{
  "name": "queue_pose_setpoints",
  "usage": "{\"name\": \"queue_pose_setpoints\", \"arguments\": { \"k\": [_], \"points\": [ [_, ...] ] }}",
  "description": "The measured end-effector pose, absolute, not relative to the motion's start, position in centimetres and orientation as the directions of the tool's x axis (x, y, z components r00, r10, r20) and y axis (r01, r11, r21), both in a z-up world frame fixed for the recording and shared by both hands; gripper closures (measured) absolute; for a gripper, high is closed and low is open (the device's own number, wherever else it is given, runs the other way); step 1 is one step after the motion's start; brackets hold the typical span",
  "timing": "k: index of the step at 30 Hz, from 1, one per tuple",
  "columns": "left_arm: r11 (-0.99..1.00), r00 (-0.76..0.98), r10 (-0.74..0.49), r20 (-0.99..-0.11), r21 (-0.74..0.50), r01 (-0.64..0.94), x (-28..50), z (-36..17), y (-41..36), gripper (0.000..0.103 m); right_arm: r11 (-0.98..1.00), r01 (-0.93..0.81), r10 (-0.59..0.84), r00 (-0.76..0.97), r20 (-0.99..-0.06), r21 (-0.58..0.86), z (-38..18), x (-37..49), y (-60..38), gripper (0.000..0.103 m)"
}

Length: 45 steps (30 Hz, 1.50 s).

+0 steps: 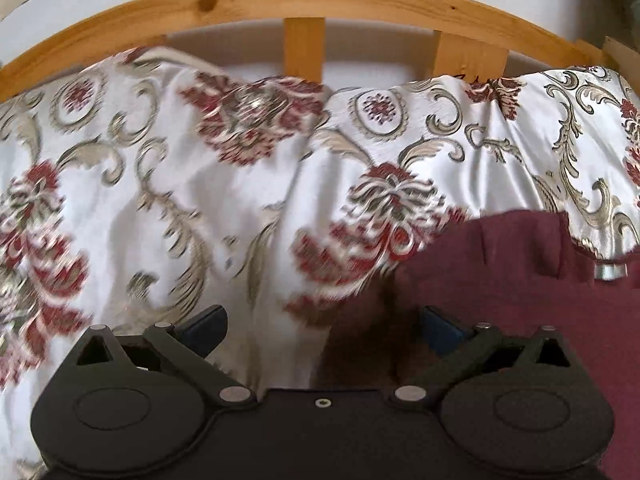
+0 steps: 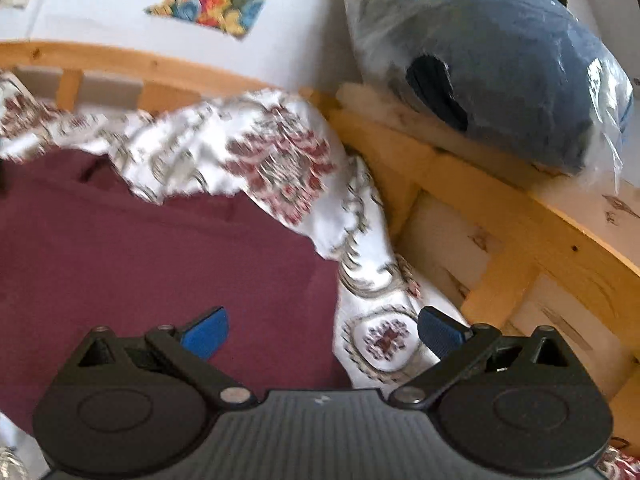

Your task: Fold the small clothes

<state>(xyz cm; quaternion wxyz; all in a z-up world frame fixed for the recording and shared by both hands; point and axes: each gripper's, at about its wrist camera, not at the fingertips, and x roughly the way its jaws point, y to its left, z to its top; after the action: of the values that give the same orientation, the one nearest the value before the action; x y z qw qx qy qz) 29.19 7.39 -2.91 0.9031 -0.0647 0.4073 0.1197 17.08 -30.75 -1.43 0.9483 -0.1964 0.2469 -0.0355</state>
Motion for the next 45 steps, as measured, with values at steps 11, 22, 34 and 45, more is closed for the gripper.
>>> {"name": "queue_pose_setpoints", "arguments": {
  "k": [11,22,34,45],
  "points": [
    [0.939,0.677,0.121,-0.726,-0.138,-0.315,17.8,-3.1,8.2,0.001,0.941,0.008,-0.193,0.836,-0.514,-0.339,-1.8,17.3,-32.4,0.000],
    [0.907,0.666,-0.209,-0.716,-0.397,-0.142,13.4,-5.7,4.3,0.001,0.941,-0.008,-0.179,0.840,-0.513,-0.340,-1.9,17.1,-32.2,0.000],
    [0.845,0.661,-0.180,-0.729,-0.458,-0.275,16.9,-8.2,3.8,0.001,0.943,-0.011,-0.166,0.850,-0.501,-0.332,-2.3,16.8,-32.2,0.000],
    [0.855,0.672,-0.189,-0.716,-0.457,-0.245,16.9,-8.6,4.2,0.001,0.919,-0.002,-0.153,0.920,-0.362,-0.394,-1.6,15.3,-30.0,0.000]
  ]
}}
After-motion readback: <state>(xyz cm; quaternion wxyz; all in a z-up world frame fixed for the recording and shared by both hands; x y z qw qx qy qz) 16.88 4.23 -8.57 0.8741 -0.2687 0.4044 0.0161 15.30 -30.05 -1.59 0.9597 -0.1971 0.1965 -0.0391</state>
